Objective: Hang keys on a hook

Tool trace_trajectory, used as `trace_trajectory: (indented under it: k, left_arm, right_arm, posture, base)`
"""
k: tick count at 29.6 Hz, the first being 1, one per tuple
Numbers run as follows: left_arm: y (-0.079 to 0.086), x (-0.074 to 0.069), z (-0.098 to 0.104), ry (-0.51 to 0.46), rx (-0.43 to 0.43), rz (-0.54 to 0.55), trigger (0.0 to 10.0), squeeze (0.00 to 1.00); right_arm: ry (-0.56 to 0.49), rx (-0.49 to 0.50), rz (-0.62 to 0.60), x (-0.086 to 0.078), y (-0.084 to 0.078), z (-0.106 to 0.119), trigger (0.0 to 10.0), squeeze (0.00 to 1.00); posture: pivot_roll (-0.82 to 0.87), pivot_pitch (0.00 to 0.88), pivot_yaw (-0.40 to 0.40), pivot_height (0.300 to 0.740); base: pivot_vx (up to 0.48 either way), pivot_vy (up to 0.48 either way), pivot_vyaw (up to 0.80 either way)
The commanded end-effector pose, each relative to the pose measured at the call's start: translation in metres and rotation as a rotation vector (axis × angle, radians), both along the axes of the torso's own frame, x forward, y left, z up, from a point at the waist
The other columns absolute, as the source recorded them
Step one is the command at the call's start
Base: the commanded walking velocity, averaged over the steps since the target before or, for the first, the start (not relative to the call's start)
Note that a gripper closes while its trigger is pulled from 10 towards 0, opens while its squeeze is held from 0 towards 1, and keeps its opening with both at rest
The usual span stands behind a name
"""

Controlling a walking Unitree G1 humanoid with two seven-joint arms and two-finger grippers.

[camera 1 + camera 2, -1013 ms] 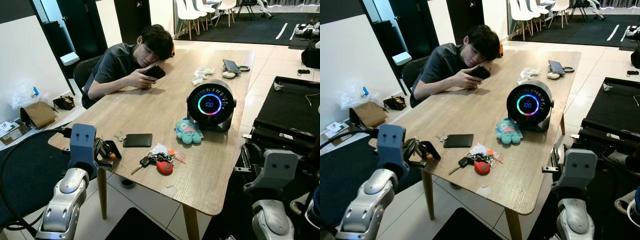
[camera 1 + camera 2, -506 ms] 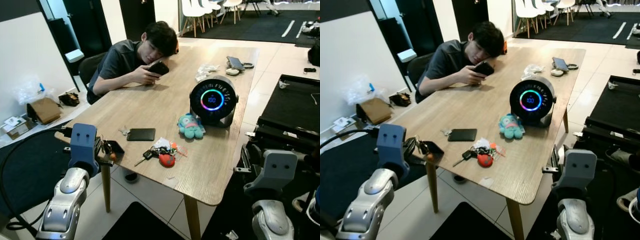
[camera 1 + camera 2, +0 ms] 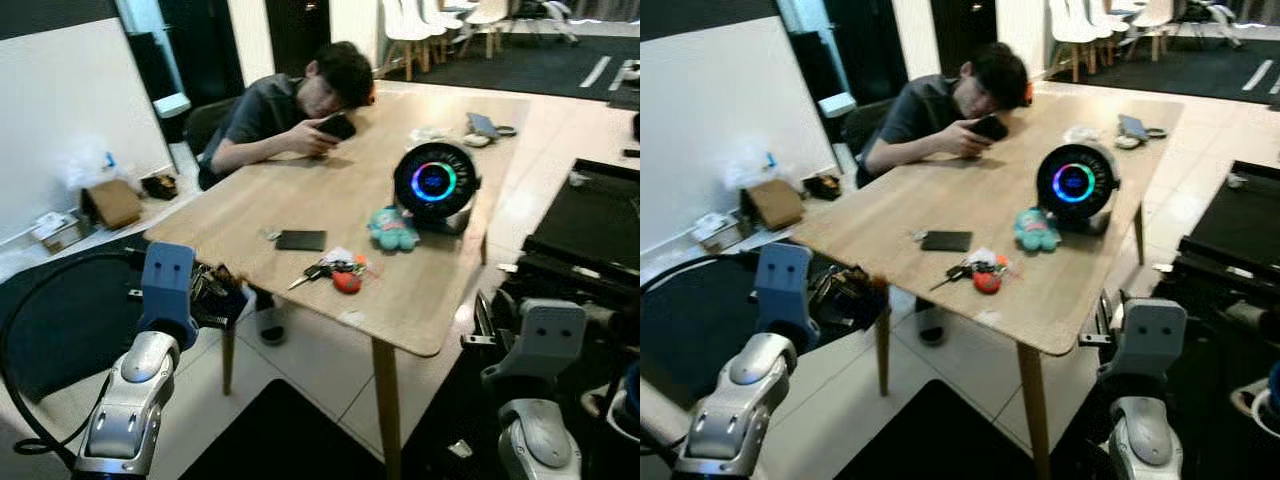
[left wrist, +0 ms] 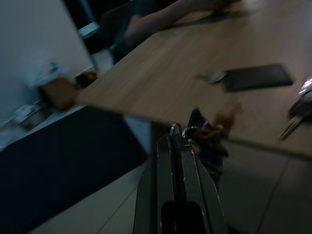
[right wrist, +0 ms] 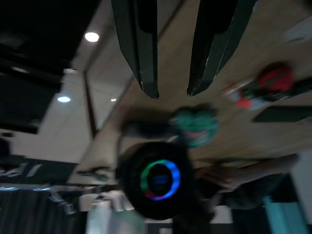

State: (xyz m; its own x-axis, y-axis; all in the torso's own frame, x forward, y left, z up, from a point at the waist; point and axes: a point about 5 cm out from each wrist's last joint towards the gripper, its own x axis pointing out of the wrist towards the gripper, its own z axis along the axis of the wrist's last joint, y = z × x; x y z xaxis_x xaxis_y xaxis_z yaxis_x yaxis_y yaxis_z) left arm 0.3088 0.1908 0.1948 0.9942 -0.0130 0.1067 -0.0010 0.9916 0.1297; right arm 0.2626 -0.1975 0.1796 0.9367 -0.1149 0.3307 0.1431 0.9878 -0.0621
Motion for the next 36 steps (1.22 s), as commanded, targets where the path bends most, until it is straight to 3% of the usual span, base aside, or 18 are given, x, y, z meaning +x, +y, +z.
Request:
trace_trajectory:
  k: [1,25,36]
  left_arm:
    - [0.0028,-0.0014,-0.0044,0.008,0.010,0.009,10.0,0.00]
    - [0.0056,-0.0014,-0.0051,0.007,0.016,0.019,10.0,0.00]
    - [0.0033,-0.0018,-0.0035,-0.002,0.029,0.008,10.0,0.00]
  right_arm:
    - [0.018,0.007,-0.001,-0.0014,-0.0009,-0.0053,10.0,0.00]
    - [0.021,0.009,0.007,-0.0008,0.0014,-0.0064,10.0,0.00]
    - [0.044,0.046,0.005,0.0002,0.0033,-0.0102,10.0,0.00]
  posture:
    - [-0.01,0.135,0.146,0.740]
    - [0.00,0.142,0.148,0.740]
    - [0.00,0.145,0.150,0.740]
  base:
    - [-0.259,0.000,0.00]
    - [-0.255,0.000,0.00]
    - [0.000,0.000,0.00]
